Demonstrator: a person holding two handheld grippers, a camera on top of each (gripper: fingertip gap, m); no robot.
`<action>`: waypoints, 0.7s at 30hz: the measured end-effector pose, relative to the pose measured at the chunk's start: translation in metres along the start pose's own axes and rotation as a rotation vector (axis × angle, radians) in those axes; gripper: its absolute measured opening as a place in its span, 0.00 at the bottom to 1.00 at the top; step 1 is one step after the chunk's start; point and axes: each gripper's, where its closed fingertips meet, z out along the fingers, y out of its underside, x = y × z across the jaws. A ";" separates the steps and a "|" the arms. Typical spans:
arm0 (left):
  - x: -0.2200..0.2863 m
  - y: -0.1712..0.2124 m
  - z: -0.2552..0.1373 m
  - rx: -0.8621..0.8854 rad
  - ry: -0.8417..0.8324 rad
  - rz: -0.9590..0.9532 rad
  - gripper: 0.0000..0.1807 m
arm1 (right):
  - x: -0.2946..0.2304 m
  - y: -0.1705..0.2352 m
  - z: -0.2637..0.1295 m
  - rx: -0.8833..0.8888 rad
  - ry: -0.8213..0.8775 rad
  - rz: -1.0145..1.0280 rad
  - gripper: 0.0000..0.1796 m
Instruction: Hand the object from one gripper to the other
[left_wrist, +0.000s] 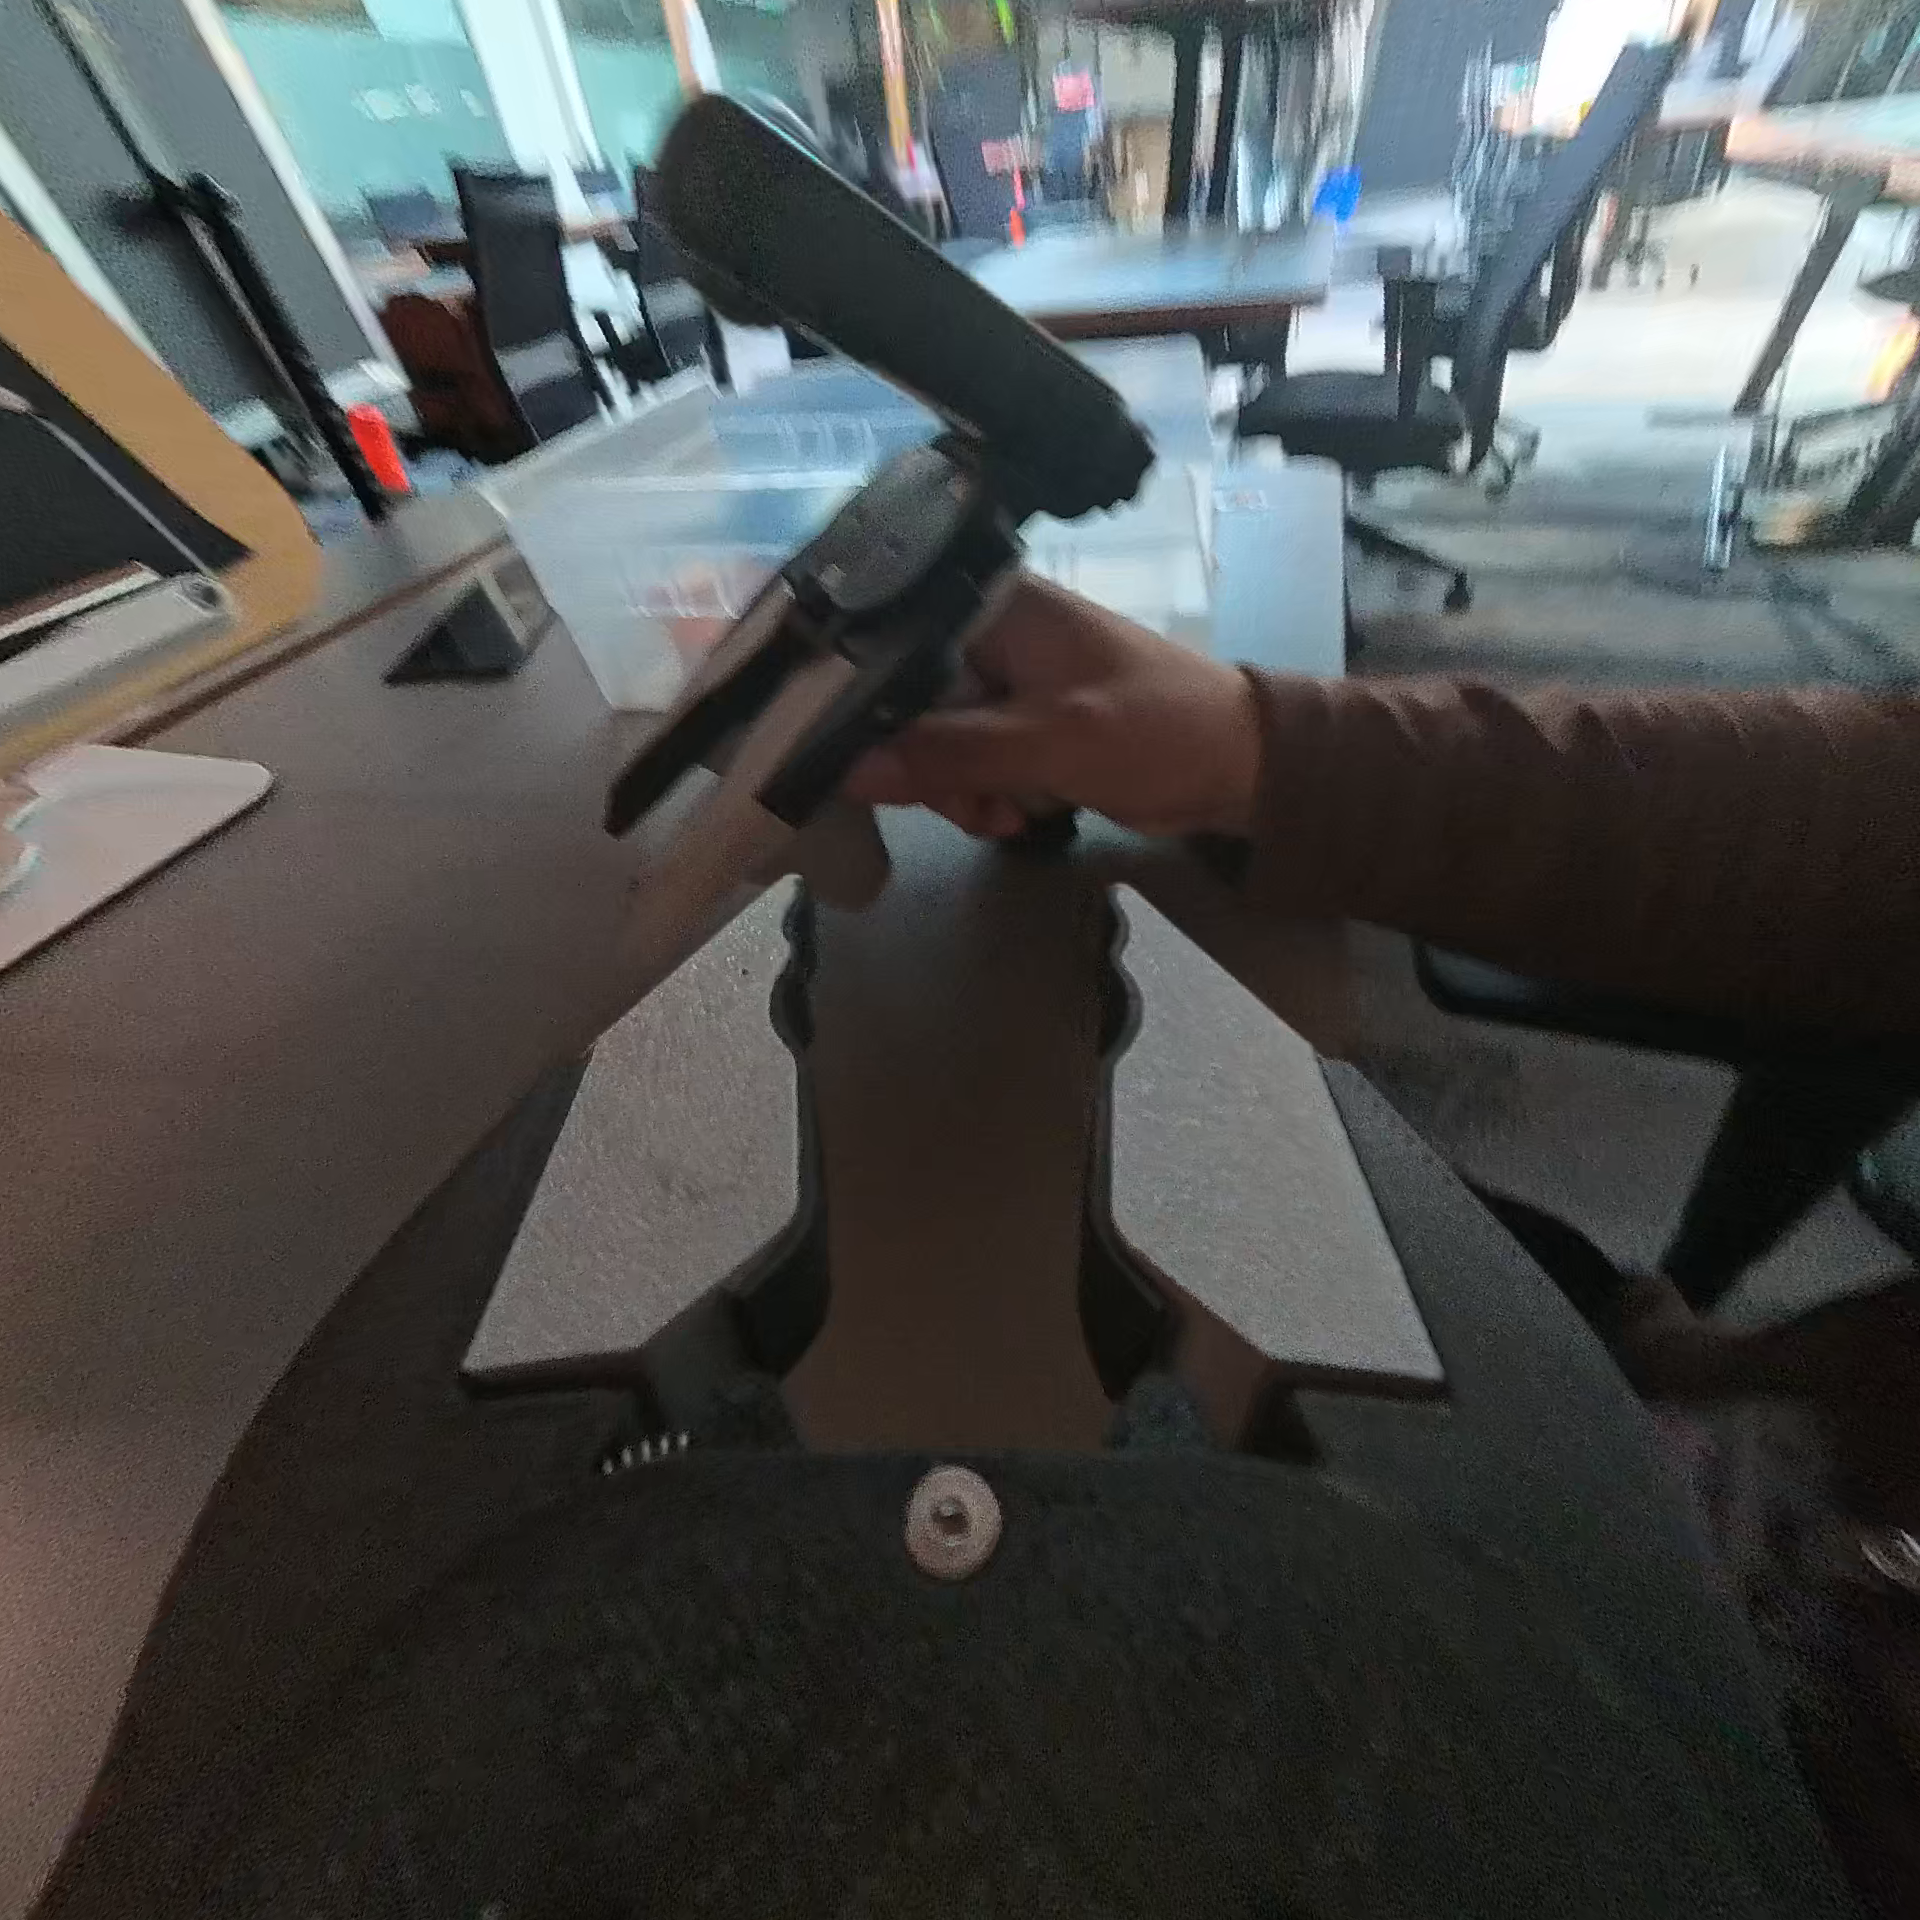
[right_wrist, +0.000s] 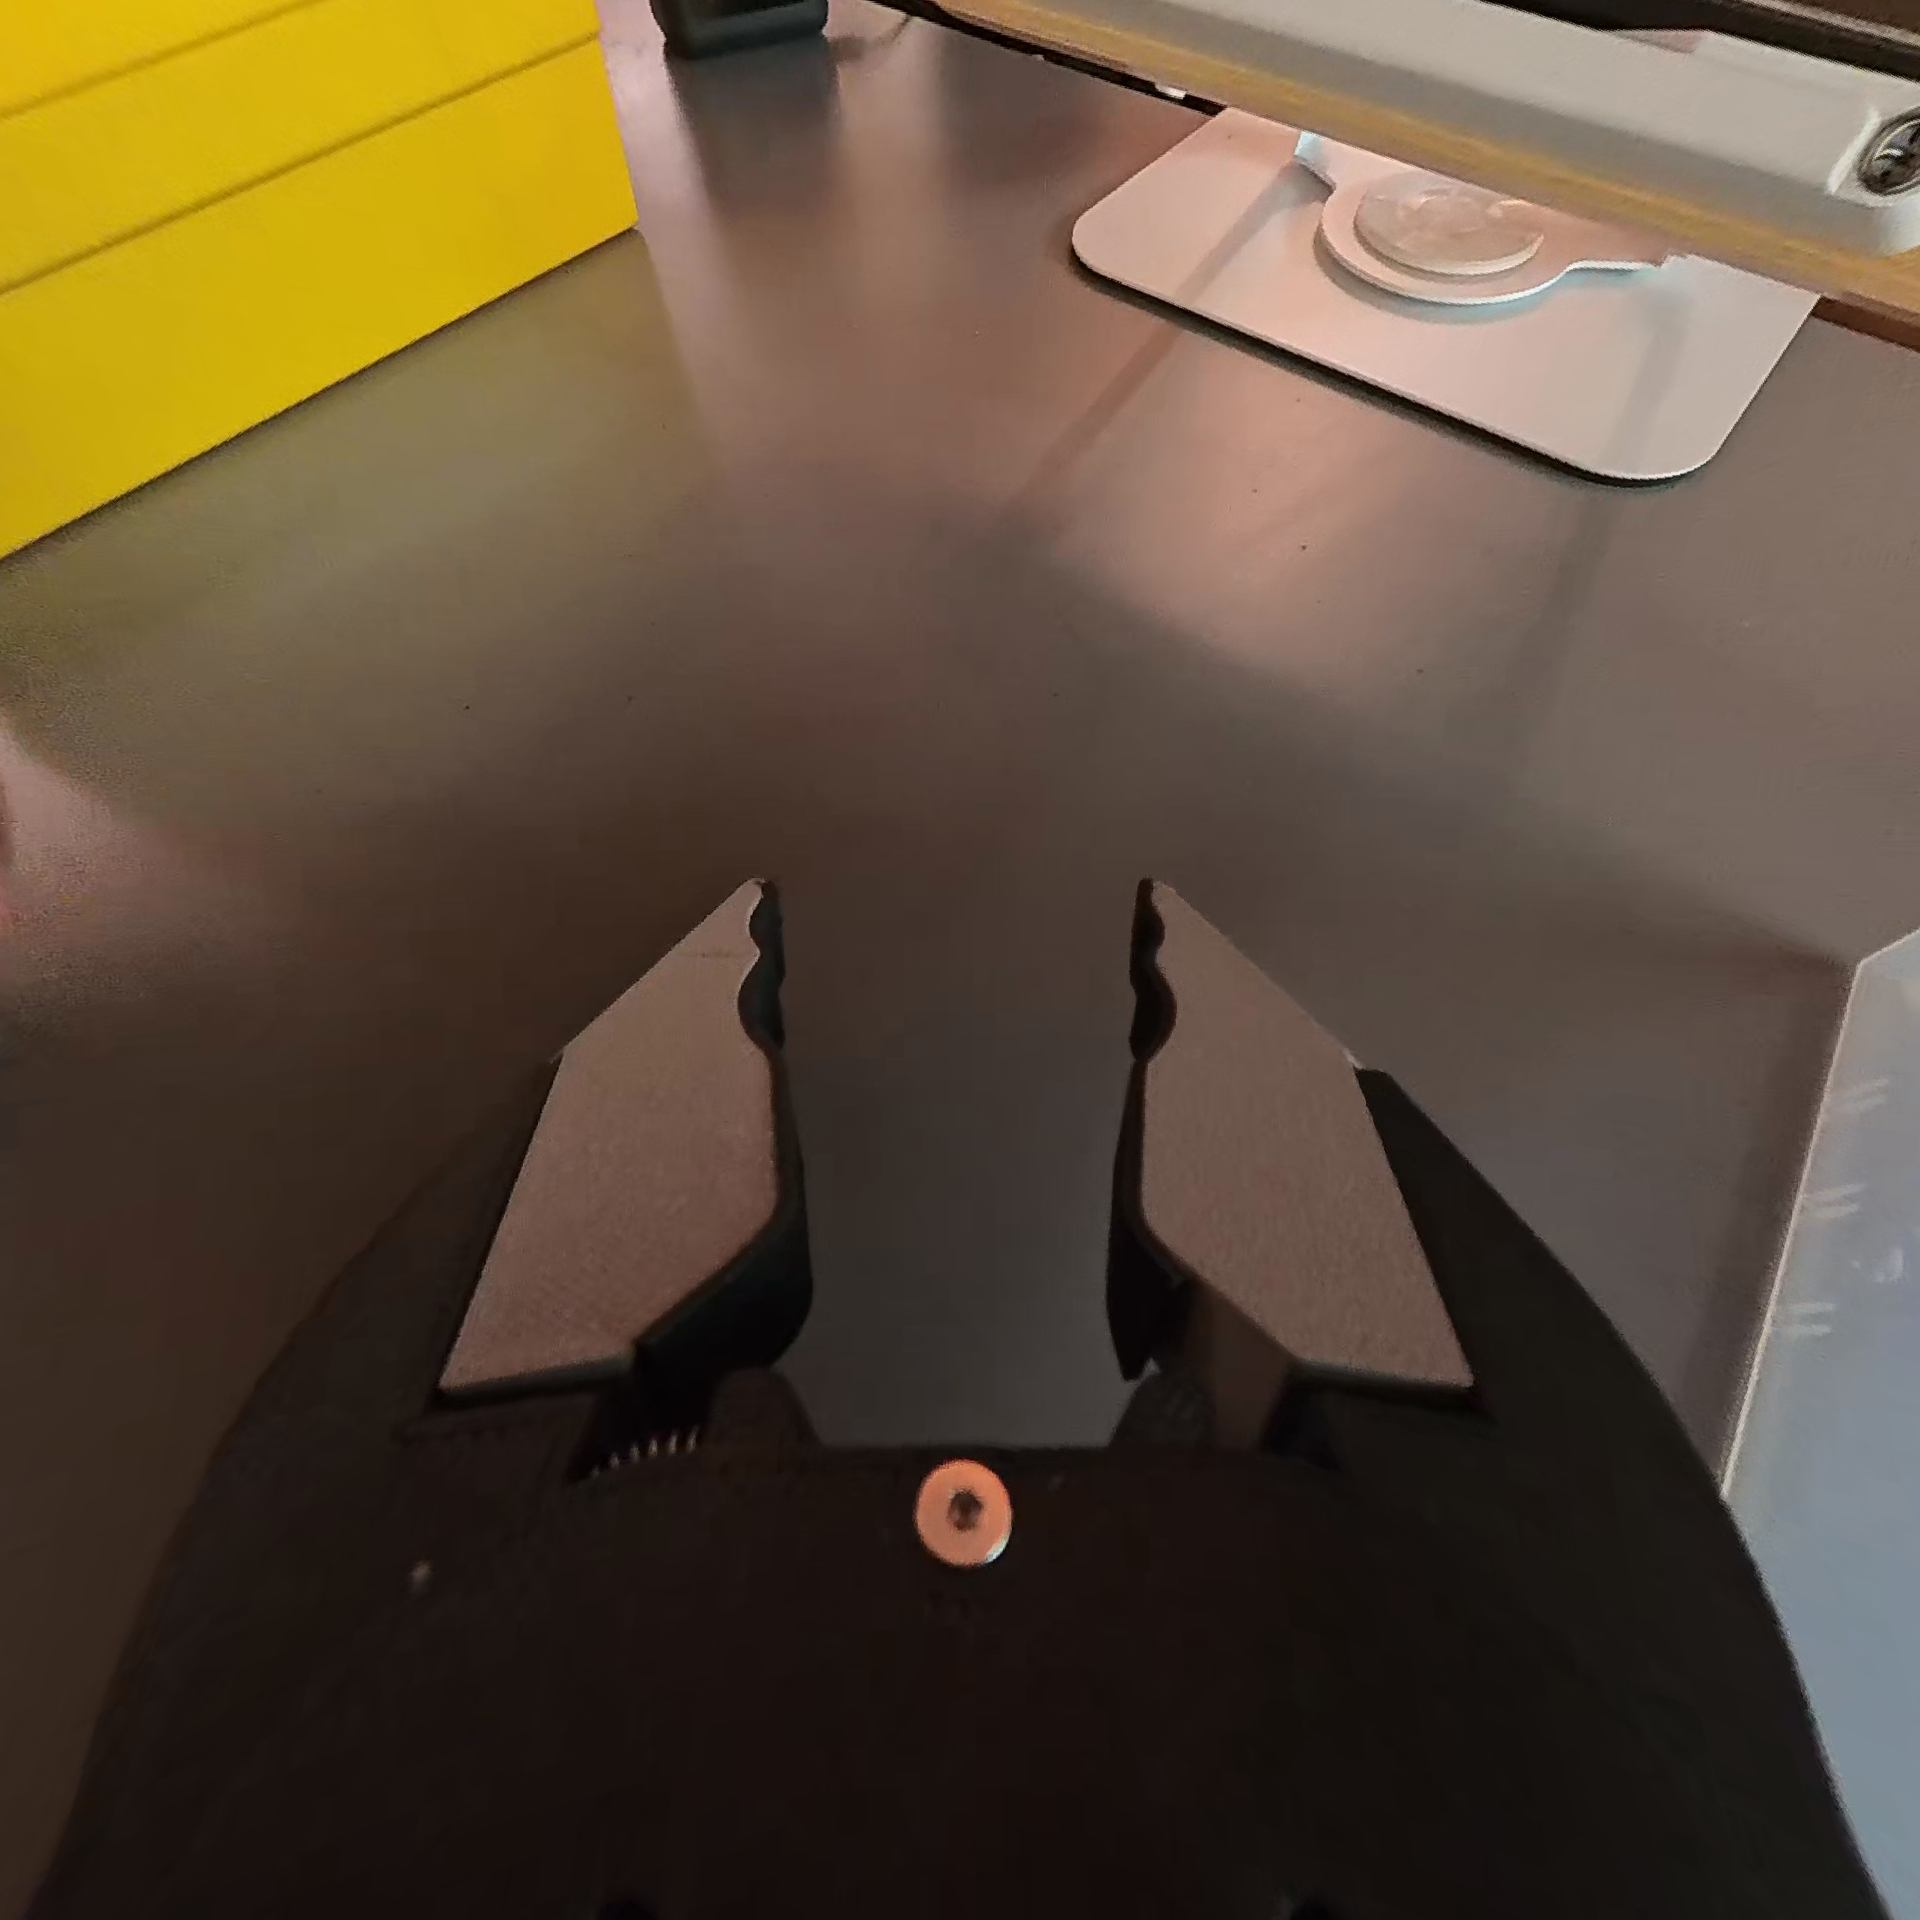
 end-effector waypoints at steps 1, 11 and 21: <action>0.004 0.003 -0.003 -0.063 -0.004 0.016 0.28 | 0.000 0.000 0.000 0.002 0.003 -0.004 0.36; -0.063 -0.067 -0.127 -0.127 -0.221 0.029 0.25 | 0.000 -0.004 -0.003 0.032 0.004 0.005 0.33; -0.218 0.012 -0.293 -0.471 -0.758 -0.037 0.28 | 0.001 -0.003 -0.003 0.029 0.017 -0.002 0.33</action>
